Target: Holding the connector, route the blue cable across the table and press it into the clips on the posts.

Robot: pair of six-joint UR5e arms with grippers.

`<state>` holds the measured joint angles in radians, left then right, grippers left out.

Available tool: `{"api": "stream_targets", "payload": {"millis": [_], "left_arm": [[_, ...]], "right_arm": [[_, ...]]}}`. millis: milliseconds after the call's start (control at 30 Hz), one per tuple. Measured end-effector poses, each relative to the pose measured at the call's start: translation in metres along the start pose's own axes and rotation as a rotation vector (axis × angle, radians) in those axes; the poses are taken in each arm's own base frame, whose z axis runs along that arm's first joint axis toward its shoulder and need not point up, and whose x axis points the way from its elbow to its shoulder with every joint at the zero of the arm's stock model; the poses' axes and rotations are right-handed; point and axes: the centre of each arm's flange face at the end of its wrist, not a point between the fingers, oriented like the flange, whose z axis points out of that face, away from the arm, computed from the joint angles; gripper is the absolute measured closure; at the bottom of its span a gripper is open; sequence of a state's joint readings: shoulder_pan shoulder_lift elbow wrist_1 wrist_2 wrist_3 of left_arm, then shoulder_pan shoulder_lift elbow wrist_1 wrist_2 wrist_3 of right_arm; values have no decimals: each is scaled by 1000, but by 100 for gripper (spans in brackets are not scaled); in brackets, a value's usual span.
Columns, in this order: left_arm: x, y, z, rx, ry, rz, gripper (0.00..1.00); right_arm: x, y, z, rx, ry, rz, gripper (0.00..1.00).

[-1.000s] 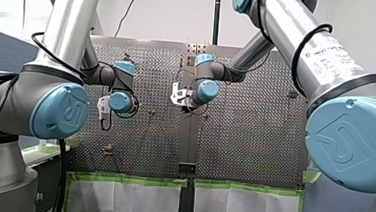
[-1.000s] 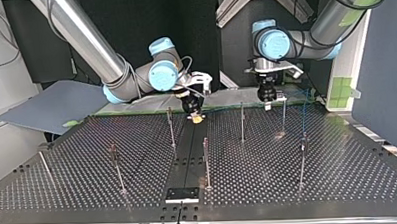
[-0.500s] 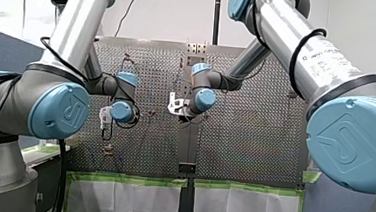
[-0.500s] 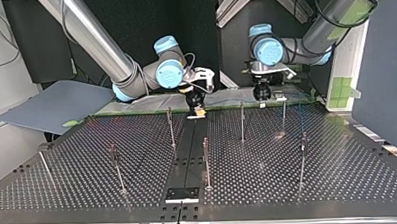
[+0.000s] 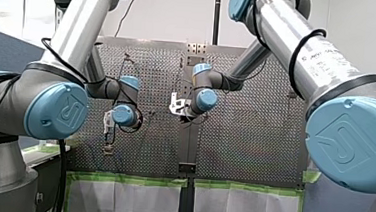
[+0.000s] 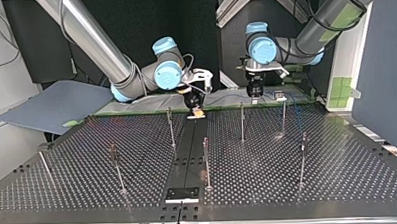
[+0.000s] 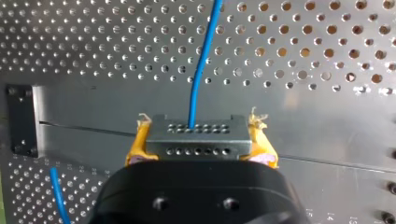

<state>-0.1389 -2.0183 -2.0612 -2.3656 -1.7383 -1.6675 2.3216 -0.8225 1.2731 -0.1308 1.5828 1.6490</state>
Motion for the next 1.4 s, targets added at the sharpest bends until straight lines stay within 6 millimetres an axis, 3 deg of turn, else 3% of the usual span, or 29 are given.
{"api": "stream_targets", "payload": {"millis": [733, 1400], "left_arm": [[-21, -1, 21, -7, -68, -19, 100], [-14, 3, 21, -23, -49, -21, 100]], "right_arm": [[4, 20, 6, -34, 26, 24, 100], [4, 25, 7, -47, 28, 25, 100]]}}
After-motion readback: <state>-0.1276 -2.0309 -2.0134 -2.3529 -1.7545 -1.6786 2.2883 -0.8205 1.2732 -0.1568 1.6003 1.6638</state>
